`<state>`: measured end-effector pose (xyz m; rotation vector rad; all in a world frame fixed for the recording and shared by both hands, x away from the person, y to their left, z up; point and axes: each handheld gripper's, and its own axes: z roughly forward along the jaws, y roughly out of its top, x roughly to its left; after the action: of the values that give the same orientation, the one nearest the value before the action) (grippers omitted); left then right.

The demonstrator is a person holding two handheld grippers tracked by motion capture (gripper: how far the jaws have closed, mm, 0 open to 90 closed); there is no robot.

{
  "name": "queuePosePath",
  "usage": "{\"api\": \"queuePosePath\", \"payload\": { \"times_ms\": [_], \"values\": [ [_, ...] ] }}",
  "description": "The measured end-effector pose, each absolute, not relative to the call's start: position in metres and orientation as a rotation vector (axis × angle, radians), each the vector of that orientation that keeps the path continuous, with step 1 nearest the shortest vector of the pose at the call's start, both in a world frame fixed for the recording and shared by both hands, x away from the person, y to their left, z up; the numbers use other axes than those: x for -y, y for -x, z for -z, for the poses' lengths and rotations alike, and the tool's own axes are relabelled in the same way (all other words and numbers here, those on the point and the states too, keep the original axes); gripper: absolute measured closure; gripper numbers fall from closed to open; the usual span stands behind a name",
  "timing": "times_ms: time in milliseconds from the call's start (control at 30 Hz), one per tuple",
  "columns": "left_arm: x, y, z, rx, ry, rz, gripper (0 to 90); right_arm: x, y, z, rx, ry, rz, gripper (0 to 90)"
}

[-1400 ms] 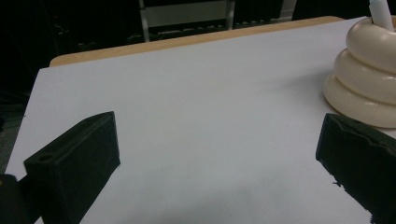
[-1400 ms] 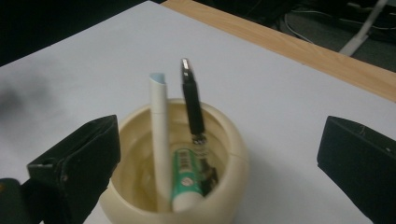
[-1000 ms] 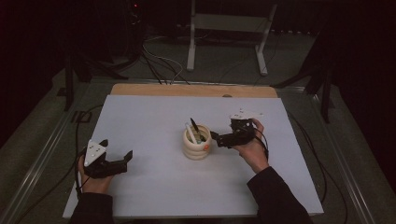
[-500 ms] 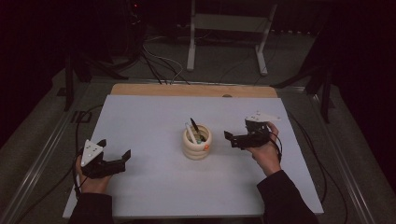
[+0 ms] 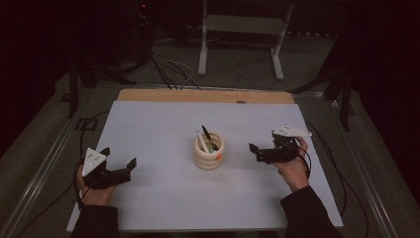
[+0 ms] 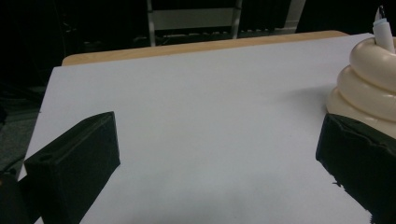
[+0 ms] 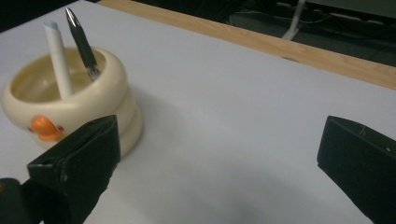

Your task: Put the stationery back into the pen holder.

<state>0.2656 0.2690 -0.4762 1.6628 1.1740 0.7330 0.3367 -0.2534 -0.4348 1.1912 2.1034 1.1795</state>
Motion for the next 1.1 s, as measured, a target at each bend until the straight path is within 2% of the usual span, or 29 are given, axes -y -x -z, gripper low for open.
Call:
{"api": "queuePosePath", "payload": {
  "times_ms": [667, 1100],
  "values": [
    [-0.276, -0.264, 0.472, -1.177, -1.636, -0.748, 0.1, 0.294, -0.292, 0.470, -2.029, -1.216, -1.180, 0.0],
    [-0.275, -0.263, 0.473, -1.154, -1.621, -0.742, 0.1, 0.316, -0.276, 0.473, -1.895, -1.199, -1.294, 0.0]
  ]
}}
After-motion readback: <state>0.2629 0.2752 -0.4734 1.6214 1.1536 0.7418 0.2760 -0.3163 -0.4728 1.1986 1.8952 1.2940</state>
